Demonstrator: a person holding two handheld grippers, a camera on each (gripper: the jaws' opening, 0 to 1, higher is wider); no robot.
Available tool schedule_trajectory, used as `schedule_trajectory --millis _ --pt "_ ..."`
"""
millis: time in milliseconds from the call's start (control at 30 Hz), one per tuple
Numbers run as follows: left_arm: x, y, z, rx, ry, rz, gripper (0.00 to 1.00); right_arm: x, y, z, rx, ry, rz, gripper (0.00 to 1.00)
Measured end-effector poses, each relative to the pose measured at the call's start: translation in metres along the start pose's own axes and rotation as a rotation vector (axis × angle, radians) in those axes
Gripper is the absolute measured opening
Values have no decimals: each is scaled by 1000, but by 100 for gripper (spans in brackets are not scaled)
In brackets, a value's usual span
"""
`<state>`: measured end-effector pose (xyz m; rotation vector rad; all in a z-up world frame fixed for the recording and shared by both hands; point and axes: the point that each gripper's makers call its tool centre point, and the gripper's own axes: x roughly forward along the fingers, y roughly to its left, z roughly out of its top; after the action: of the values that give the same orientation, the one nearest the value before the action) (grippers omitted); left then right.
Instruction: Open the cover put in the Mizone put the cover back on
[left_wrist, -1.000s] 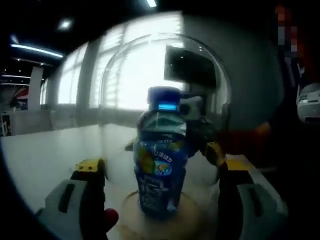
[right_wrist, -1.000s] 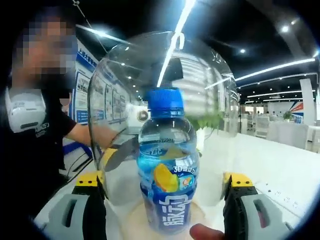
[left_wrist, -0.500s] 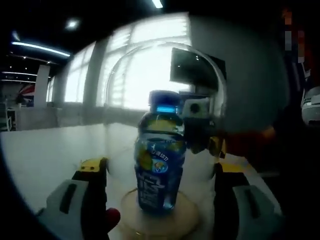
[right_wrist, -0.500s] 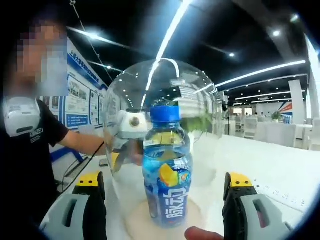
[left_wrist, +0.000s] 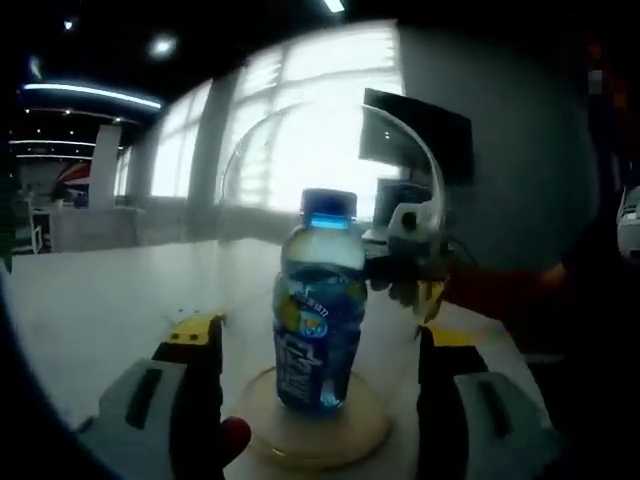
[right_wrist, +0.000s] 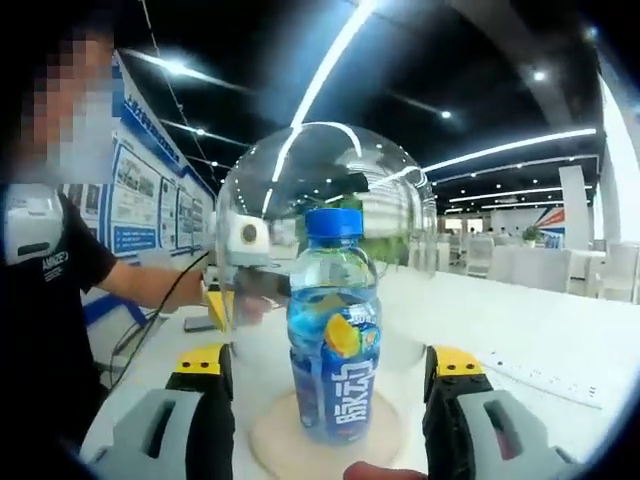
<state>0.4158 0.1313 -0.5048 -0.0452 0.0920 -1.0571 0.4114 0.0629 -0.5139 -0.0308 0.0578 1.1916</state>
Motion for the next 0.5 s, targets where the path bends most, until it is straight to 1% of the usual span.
schedule_trajectory --millis 100,133,167,200,233,267,300,367,467,500 --pt "-3 -1 -1 29 9 23 65 -2 -1 0 -5 0 -29 67" --pt "-3 -1 -1 36 11 28 64 -2 0 -2 -15 6 -46 67" --pt "-4 -2 -2 44 15 37 64 -3 -1 -4 -6 21 -59 67" --pt "-4 -2 -3 48 19 44 64 -4 -4 -6 -29 34 -72 66" --pt "-4 -2 -4 52 22 50 64 -4 -1 -5 -73 40 -85 65" --pt "-5 -2 -4 55 23 54 63 -5 2 -7 -76 47 -93 65" --pt "-6 -2 -4 54 23 59 63 -6 2 -8 -57 48 -98 64" --pt "-7 -2 -4 50 20 67 62 -8 0 -9 -47 52 -114 62" --pt "-10 -2 -5 52 18 79 60 -13 2 -9 -56 55 -142 58" --pt "-11 -2 -5 50 17 84 59 -15 3 -9 -64 47 -153 57"
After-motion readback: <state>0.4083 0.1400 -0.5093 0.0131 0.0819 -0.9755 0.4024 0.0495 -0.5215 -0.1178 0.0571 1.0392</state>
